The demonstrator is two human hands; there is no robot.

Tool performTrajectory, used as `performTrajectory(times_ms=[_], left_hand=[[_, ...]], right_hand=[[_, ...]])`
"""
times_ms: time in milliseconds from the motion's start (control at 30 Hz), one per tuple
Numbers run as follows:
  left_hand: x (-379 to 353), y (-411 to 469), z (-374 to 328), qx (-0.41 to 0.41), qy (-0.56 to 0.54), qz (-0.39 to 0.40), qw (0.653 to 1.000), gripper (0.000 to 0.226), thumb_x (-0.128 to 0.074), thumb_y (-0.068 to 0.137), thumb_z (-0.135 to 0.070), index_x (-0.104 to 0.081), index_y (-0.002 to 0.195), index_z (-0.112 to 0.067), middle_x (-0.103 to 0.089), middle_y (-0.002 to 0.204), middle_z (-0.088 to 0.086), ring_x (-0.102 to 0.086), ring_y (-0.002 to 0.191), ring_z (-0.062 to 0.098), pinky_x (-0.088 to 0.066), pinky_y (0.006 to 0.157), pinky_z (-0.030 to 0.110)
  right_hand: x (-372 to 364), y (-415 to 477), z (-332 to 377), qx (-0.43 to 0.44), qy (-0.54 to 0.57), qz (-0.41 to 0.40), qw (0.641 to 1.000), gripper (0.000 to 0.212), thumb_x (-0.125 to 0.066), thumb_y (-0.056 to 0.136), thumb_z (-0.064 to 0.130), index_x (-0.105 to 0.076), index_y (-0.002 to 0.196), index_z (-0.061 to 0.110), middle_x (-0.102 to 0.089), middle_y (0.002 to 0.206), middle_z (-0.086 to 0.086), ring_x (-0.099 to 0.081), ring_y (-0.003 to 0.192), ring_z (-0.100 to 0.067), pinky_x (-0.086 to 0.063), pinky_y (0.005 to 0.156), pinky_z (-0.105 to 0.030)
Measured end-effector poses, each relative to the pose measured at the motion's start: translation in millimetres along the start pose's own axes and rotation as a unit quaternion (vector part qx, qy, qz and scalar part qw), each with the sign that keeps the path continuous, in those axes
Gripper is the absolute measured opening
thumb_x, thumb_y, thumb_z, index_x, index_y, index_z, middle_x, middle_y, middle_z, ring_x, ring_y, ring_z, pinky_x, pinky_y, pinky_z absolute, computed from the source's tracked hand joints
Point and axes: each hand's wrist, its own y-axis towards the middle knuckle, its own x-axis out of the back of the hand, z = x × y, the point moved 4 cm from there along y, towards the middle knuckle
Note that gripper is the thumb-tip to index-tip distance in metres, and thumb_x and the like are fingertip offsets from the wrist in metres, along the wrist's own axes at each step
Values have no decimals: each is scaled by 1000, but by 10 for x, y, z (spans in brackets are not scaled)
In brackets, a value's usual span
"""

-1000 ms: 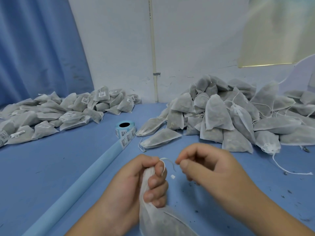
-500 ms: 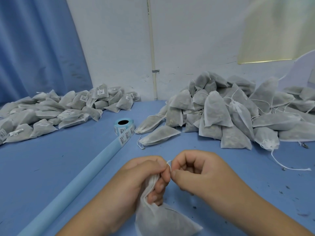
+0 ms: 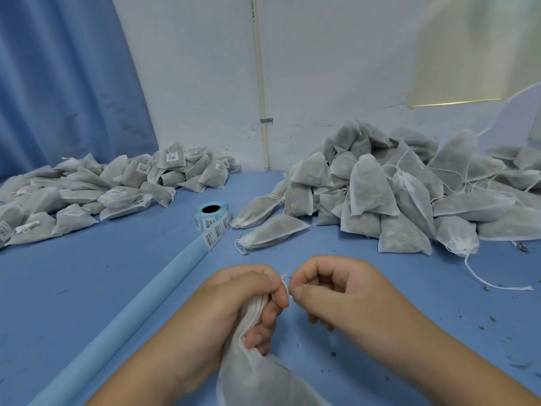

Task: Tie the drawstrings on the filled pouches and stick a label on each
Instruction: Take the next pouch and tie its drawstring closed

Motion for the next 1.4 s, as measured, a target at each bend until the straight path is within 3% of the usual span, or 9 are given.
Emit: performTrajectory(times_ms=[200, 400, 533, 733, 933, 1200, 1300, 1400], left_hand=[[-26, 4, 14, -1, 2, 17, 1000, 23, -67, 65, -31, -61, 60, -10, -45, 54, 7, -35, 37, 13, -37, 46, 23], [-35, 0, -2, -30, 103, -42, 993, 19, -64, 66, -35, -64, 57, -18, -47, 52, 4, -37, 39, 13, -34, 49, 25], [-58, 18, 26, -39, 162, -73, 983, 22, -55, 73, -32, -64, 55, -23, -47, 48, -3, -37, 41, 10, -33, 46, 19], [-62, 19, 24, -45, 179, -67, 981, 22, -55, 75, -32, -65, 56, -25, -50, 50, -4, -40, 42, 8, -34, 46, 17], [-34, 14, 15, -52, 173, -98, 979, 22, -59, 72, -35, -70, 58, -22, -57, 53, 1, -46, 39, 14, -37, 46, 20], [-4, -22, 28, -81, 231, -170, 955, 25, -73, 70, -43, -67, 58, -22, -54, 43, -2, -47, 37, 12, -36, 45, 15], [41, -27, 9, -79, 248, -184, 948, 24, -68, 64, -46, -67, 63, -22, -56, 46, 4, -49, 40, 15, -37, 48, 18], [61, -16, -10, -55, 242, -171, 953, 27, -75, 75, -43, -66, 64, -20, -58, 49, -1, -47, 42, 14, -37, 50, 20]], right_hand=[[-2, -5, 18, 18, 11, 12, 1000, 14, -67, 79, 10, -71, 69, 18, -57, 55, 10, -49, 56, -8, -38, 50, -15], [30, -15, 20, 34, -15, 14, 999, 8, -72, 75, 20, -73, 68, 24, -59, 56, 9, -47, 56, -10, -39, 52, -21], [48, -3, -16, 41, -45, 7, 998, 12, -71, 75, 15, -74, 67, 24, -59, 56, 7, -45, 56, -11, -38, 54, -25], [32, -5, -29, 52, -70, 4, 996, 9, -74, 68, 23, -69, 66, 16, -48, 49, 11, -35, 47, -5, -31, 46, -18], [23, -13, -32, 52, -75, 3, 996, 10, -60, 58, 30, -60, 60, 21, -40, 46, 13, -33, 46, -4, -30, 45, -15], [34, -15, -19, 52, -105, 13, 993, 4, -53, 58, 23, -52, 55, 22, -36, 48, 10, -30, 46, -5, -27, 44, -16], [14, -7, -37, 38, -95, 23, 994, 14, -59, 66, 17, -51, 55, 21, -38, 50, 7, -32, 49, -8, -30, 48, -20], [8, 9, -74, 21, -83, 10, 996, 20, -57, 75, 9, -56, 58, 21, -44, 53, 7, -40, 53, -10, -37, 53, -24]])
